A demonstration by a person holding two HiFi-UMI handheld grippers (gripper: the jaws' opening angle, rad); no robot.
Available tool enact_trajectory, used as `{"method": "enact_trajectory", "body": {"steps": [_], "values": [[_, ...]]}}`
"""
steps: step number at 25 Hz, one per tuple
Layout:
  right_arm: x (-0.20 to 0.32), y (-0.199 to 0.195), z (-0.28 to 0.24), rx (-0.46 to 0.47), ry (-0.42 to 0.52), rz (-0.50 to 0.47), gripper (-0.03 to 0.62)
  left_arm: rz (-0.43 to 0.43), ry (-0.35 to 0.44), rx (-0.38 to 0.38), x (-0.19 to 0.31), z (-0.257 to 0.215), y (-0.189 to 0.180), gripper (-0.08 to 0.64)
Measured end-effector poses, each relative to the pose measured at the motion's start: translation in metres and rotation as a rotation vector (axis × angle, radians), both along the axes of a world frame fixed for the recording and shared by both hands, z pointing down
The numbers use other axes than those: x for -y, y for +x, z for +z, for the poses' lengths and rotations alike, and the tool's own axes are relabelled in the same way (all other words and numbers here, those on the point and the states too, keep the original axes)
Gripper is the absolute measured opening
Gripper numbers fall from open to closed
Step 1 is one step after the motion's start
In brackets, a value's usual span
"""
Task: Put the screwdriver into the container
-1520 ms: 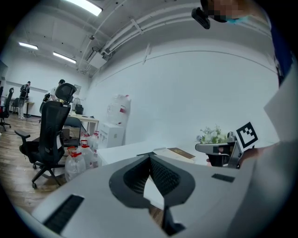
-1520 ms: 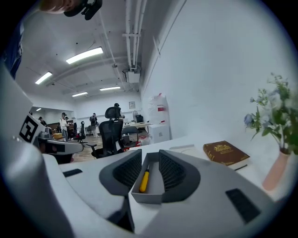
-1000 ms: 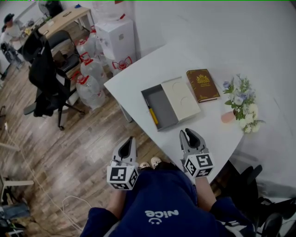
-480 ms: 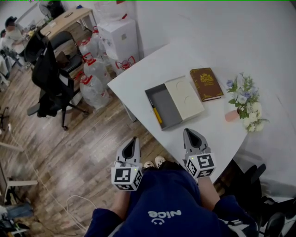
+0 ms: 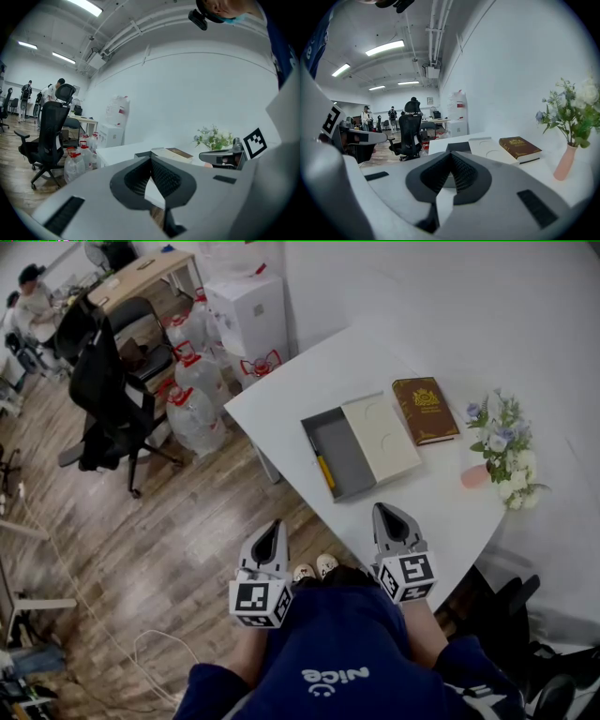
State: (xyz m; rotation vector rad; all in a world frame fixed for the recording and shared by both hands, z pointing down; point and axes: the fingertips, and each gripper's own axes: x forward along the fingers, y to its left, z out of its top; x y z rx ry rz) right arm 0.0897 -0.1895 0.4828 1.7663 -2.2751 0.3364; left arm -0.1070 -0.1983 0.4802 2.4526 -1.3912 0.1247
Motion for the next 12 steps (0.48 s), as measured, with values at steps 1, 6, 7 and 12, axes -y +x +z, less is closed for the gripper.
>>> {"method": "enact_trajectory", "body": {"steps": [1, 6, 7, 12], "values": [[0.0, -0.002, 0.001, 0.0, -0.003, -0.004, 0.021, -0.002, -0.001, 0.001, 0.0, 0.0, -0.002, 0.017], [-0.001, -0.009, 0.005, -0.009, -0.013, -0.023, 0.021, -0.014, -0.008, -0.001, 0.0, 0.003, -0.008, 0.017], [-0.001, -0.011, 0.006, -0.01, -0.014, -0.026, 0.021, -0.016, -0.011, -0.002, -0.001, 0.004, -0.009, 0.017], [0.001, -0.013, 0.004, -0.019, -0.01, -0.036, 0.021, -0.021, -0.017, 0.003, -0.002, 0.008, -0.011, 0.017]]}}
